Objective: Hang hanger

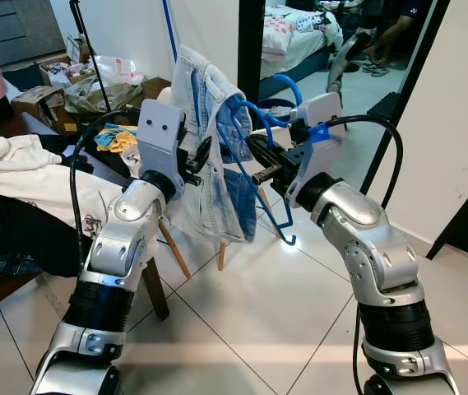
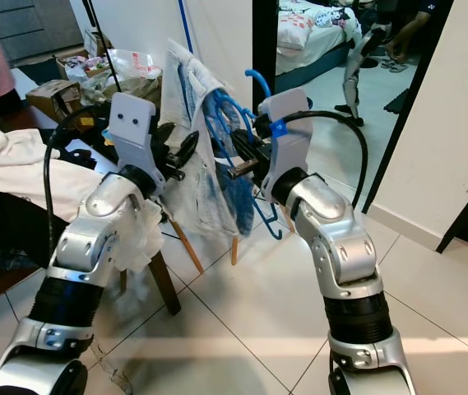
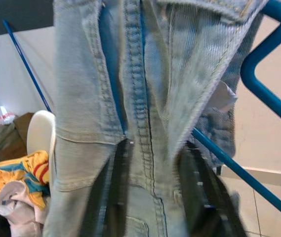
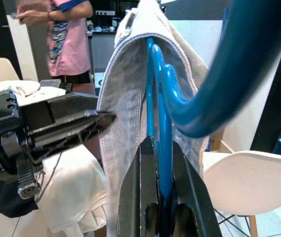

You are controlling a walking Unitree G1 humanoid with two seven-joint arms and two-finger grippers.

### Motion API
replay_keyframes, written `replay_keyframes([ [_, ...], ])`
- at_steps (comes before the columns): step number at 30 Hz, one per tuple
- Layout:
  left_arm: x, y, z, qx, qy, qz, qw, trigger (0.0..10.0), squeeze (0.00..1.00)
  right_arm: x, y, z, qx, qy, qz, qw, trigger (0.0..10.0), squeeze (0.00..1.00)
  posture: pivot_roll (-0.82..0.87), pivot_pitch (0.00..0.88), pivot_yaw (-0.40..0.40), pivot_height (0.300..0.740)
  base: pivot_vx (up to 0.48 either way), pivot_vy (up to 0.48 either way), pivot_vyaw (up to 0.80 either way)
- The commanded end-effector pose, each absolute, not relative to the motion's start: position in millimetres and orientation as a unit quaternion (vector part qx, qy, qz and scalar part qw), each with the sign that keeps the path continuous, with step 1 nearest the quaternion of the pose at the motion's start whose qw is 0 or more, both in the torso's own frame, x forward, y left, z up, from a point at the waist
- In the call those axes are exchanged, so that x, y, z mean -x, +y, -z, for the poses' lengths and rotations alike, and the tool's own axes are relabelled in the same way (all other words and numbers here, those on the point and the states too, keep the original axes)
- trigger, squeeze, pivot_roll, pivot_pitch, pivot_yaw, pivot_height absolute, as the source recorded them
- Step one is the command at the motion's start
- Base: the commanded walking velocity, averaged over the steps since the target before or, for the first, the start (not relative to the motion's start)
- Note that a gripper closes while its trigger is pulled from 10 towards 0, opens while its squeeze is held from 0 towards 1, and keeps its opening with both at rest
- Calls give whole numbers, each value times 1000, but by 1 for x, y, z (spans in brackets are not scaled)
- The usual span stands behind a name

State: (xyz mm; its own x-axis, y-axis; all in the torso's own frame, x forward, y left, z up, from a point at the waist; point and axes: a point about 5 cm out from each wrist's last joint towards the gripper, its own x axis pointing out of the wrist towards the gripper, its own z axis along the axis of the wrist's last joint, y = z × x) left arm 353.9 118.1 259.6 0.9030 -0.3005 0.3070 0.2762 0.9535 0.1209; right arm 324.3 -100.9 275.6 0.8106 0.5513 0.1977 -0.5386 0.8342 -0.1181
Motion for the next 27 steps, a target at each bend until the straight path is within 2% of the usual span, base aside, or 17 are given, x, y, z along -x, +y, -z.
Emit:
replay_keyframes([
  [1,-356,127,-266,-51,-176,131,974,0,0,-321,-98,-288,27,-146,-295,944,0,0,-9,68,30,740,0,0,0],
  [13,-348,122,-286,-66,-229,164,957,0,0,-322,-98,-285,32,-141,-295,945,0,0,-5,65,27,740,0,0,0],
  [15,-335,109,-300,-65,-263,238,933,0,0,-324,-99,-281,38,-127,-286,949,0,0,0,67,24,740,0,0,0],
  [16,-335,109,-300,-65,-263,238,933,0,0,-324,-99,-281,38,-127,-286,949,0,0,0,67,24,740,0,0,0],
  [17,-327,101,-305,-63,-273,281,918,0,0,-325,-100,-279,41,-119,-282,951,0,0,3,67,22,740,0,0,0],
  [18,-327,101,-305,-63,-273,281,918,0,0,-325,-100,-279,41,-119,-282,951,0,0,3,67,22,740,0,0,0],
  [19,-318,93,-306,-68,-277,326,901,0,0,-326,-100,-277,44,-112,-279,953,0,0,4,67,22,740,0,0,0],
  [20,-318,93,-306,-68,-277,326,901,0,0,-326,-100,-277,44,-112,-279,953,0,0,4,67,22,740,0,0,0],
  [24,-290,72,-274,-131,-215,470,846,0,0,-328,-99,-276,44,-104,-277,954,0,0,9,69,21,740,0,0,0],
  [27,-283,68,-260,-144,-192,499,833,0,0,-329,-100,-276,43,-104,-276,955,0,0,10,71,20,740,0,0,0],
])
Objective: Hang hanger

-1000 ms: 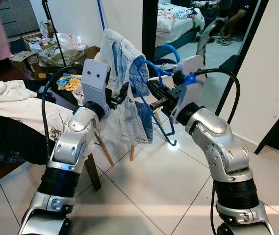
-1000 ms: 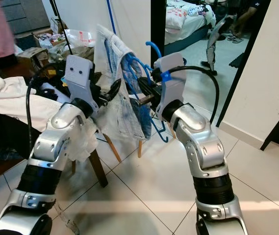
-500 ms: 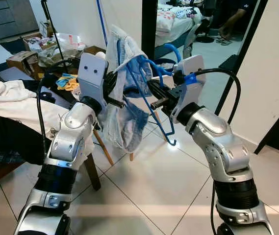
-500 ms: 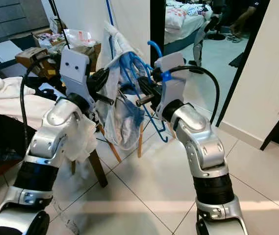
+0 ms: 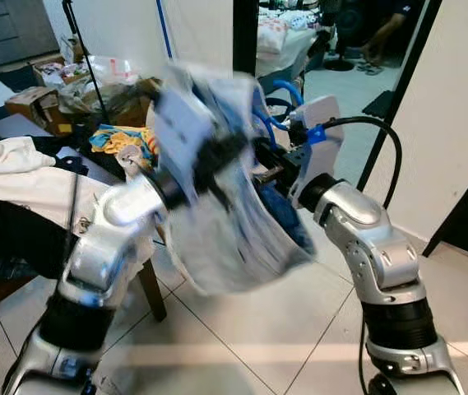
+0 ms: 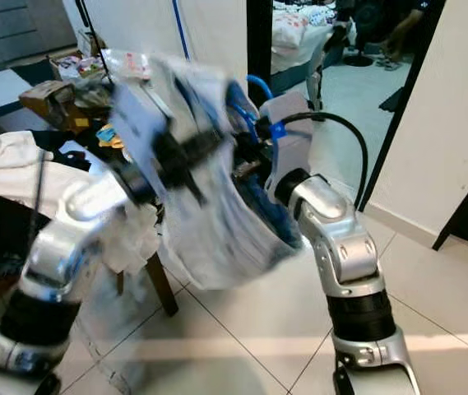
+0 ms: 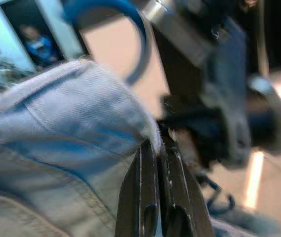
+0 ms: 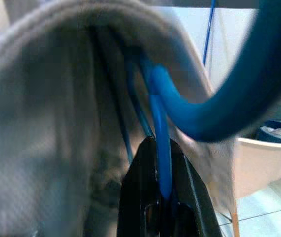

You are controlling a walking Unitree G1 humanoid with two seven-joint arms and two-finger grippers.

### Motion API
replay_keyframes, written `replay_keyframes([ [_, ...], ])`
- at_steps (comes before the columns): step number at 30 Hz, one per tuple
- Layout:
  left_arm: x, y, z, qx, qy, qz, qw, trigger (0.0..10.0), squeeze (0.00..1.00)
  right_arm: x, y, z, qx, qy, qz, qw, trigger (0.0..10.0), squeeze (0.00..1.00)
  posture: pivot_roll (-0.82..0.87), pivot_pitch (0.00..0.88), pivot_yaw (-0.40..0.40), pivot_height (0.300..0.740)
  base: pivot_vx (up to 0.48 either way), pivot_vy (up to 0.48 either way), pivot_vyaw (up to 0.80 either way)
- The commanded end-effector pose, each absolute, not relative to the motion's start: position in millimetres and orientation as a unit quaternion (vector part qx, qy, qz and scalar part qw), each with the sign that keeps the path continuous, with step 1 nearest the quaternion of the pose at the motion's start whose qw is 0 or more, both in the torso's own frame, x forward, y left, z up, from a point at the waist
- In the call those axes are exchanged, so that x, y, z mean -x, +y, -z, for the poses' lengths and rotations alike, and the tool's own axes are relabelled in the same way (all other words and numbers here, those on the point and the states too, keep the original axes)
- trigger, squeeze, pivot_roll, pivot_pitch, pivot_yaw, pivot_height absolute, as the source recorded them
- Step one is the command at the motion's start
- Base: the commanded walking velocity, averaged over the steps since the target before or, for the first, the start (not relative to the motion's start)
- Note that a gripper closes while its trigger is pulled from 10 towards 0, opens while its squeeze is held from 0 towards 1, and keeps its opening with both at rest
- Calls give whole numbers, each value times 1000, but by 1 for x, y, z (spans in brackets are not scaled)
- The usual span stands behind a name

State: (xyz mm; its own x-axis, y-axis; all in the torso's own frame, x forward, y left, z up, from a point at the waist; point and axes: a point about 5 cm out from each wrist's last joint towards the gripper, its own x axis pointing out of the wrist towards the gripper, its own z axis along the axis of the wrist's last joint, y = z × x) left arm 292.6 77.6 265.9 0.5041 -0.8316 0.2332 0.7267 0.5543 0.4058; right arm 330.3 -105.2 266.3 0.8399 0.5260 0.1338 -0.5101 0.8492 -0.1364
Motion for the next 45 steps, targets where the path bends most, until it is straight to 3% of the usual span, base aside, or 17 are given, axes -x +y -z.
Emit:
replay_keyframes([
  [1,-283,68,-260,-144,-192,499,833,0,0,-329,-100,-276,43,-104,-276,955,0,0,10,71,20,740,0,0,0],
  [9,-273,72,-235,-188,-139,541,808,0,0,-330,-102,-275,44,-101,-275,955,0,0,9,71,20,740,0,0,0],
  [10,-275,78,-231,-206,-124,534,810,510,0,-330,-102,-275,44,-101,-275,955,0,0,9,71,20,740,0,0,0],
  [11,-278,84,-229,-223,-111,523,815,2275,0,-330,-102,-276,44,-102,-275,955,0,0,10,70,20,740,0,0,0],
  [12,-281,91,-224,-241,-92,510,820,8902,0,-330,-103,-276,44,-104,-275,955,0,0,12,70,19,740,0,0,0],
  [14,-283,95,-222,-250,-80,503,823,8902,0,-330,-103,-276,44,-105,-276,955,0,0,12,70,19,740,0,0,0],
  [15,-284,99,-219,-260,-66,498,824,10000,1000,-330,-103,-277,44,-108,-277,954,0,0,12,69,20,740,0,0,0],
  [19,-282,102,-217,-267,-49,506,819,10000,1000,-329,-102,-278,43,-111,-280,953,0,0,12,68,21,740,0,0,0],
  [25,-269,137,-252,-258,-23,571,779,10000,1000,-329,-109,-277,70,-117,-298,945,0,0,23,63,22,740,0,0,0],
  [27,-260,165,-284,-291,-19,602,743,10000,1000,-329,-124,-275,95,-112,-294,944,0,0,28,61,25,740,0,0,0],
  [33,-271,190,-327,-389,-41,558,731,10000,1000,-325,-136,-272,136,-110,-314,933,0,0,43,56,28,740,0,0,0],
  [35,-277,194,-340,-421,-52,537,729,10000,1000,-323,-136,-271,149,-111,-331,925,0,0,44,54,31,740,0,0,0],
  [36,-285,193,-364,-454,-86,518,719,10000,1000,-316,-132,-268,171,-109,-367,908,0,0,45,51,34,740,0,0,0],
  [38,-287,189,-376,-450,-109,522,716,10000,1000,-313,-129,-266,181,-106,-387,898,0,0,45,51,34,740,0,0,0],
  [45,-293,172,-384,-468,-135,561,669,10000,1000,-294,-114,-253,214,-94,-474,849,0,0,35,54,43,740,0,0,0],
])
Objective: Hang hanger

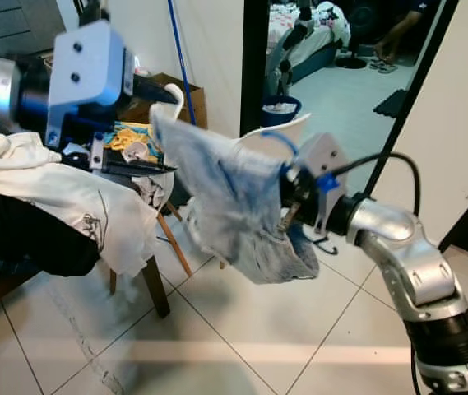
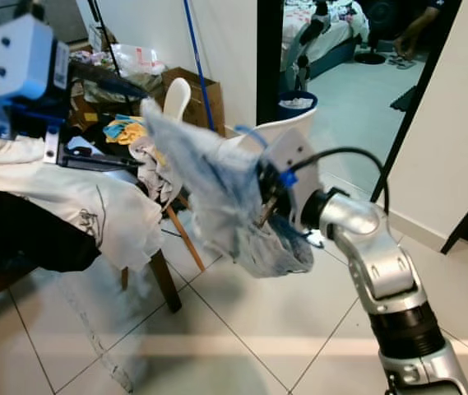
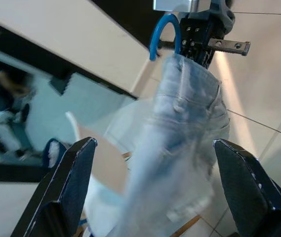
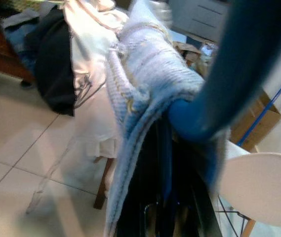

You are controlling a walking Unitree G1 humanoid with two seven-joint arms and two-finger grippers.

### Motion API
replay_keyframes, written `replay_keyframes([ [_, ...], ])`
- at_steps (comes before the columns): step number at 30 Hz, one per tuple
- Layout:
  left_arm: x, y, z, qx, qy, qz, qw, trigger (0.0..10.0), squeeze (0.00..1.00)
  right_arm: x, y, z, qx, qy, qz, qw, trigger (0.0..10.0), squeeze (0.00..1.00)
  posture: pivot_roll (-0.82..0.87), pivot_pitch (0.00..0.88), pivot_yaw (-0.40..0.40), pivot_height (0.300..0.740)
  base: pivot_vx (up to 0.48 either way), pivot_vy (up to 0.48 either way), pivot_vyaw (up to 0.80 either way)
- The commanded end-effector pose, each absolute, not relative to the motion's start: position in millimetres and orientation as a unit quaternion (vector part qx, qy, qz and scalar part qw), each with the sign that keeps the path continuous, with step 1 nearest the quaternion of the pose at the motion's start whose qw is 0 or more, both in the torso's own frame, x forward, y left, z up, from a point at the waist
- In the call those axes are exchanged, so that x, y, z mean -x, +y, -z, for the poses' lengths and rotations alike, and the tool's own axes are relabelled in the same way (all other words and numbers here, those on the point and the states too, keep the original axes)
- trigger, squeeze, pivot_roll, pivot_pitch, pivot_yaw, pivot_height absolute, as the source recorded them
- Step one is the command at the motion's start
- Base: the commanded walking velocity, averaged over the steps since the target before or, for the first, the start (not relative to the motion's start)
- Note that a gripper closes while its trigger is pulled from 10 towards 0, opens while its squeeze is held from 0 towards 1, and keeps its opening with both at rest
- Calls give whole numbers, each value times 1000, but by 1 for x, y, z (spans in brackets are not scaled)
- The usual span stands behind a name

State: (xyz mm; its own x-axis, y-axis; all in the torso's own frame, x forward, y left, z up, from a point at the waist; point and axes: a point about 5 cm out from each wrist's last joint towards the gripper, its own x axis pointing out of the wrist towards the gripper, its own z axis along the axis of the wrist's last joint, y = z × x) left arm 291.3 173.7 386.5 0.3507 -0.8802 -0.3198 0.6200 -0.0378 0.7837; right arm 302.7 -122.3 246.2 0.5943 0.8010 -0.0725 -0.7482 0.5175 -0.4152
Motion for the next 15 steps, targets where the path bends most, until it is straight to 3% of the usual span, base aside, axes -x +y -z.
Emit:
replay_keyframes([
  [1,-294,170,-383,-472,-134,565,663,10000,1000,-291,-112,-252,218,-91,-484,842,0,0,35,54,43,740,0,0,0],
  [2,-295,167,-378,-474,-126,582,649,10000,0,-288,-110,-251,220,-90,-494,836,0,0,33,55,45,740,0,0,0],
  [9,-301,160,-360,-496,-78,627,596,10000,0,-282,-99,-255,217,-102,-518,821,0,0,25,59,46,740,0,0,0],
  [15,-311,160,-353,-514,-50,629,581,10000,0,-280,-93,-257,218,-108,-530,812,0,0,24,61,45,740,0,0,0],
])
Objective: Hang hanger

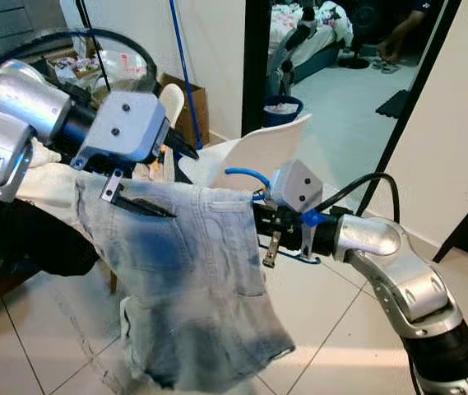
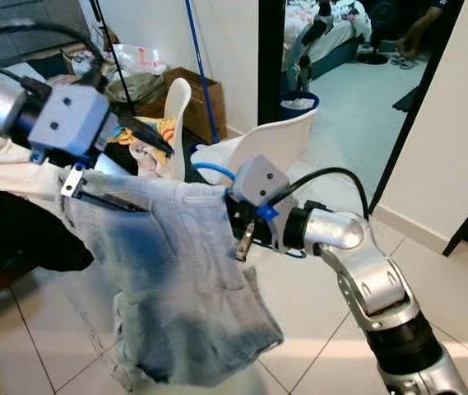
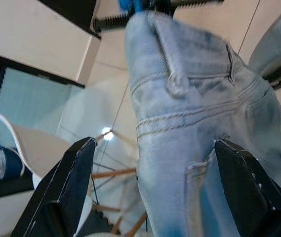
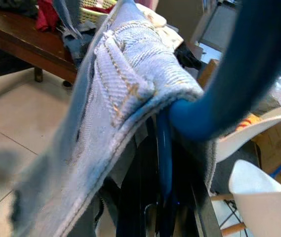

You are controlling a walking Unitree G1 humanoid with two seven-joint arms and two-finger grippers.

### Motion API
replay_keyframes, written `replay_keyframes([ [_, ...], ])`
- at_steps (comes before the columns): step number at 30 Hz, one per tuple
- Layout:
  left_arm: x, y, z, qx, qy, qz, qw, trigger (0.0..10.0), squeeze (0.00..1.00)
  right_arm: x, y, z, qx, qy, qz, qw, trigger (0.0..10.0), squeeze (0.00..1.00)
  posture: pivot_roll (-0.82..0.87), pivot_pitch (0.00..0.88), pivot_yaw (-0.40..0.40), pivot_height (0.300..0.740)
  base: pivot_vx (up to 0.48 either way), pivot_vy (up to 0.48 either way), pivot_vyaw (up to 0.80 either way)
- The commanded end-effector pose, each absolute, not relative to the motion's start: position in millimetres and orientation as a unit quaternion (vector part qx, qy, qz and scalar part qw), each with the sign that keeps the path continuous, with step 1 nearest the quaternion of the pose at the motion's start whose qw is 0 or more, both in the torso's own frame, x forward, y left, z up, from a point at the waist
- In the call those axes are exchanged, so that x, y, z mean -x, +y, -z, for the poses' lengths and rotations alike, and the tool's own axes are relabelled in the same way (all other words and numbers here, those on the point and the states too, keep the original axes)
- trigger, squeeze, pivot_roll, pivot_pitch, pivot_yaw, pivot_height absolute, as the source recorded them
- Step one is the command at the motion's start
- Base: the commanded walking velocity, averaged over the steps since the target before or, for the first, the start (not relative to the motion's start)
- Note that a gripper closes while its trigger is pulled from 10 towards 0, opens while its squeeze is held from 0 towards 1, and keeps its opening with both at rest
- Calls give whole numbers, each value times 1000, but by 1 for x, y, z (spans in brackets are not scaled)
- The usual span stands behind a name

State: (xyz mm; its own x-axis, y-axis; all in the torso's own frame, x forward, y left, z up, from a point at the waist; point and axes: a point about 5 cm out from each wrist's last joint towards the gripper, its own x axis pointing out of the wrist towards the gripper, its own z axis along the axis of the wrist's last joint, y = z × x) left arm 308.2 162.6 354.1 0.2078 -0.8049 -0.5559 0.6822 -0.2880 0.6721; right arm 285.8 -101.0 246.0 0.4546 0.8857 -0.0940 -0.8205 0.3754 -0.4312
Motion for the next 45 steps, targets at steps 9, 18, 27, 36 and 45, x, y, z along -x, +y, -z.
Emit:
replay_keyframes([
  [9,-320,164,-331,-519,3,638,569,0,0,-275,-81,-261,211,-121,-544,803,0,0,14,59,47,740,0,0,0],
  [18,-329,168,-322,-541,21,623,564,0,0,-275,-80,-264,211,-126,-543,803,0,0,10,51,47,740,0,0,0],
  [27,-335,168,-321,-556,14,606,569,0,0,-276,-79,-264,211,-126,-539,806,0,0,14,46,52,740,0,0,0],
  [36,-333,168,-336,-521,-21,615,591,0,0,-282,-84,-267,185,-125,-520,825,10000,584,9,40,42,740,0,0,0],
  [45,-335,175,-341,-523,-23,606,599,0,0,-282,-90,-267,174,-122,-515,831,10000,1000,8,42,42,740,0,0,0],
])
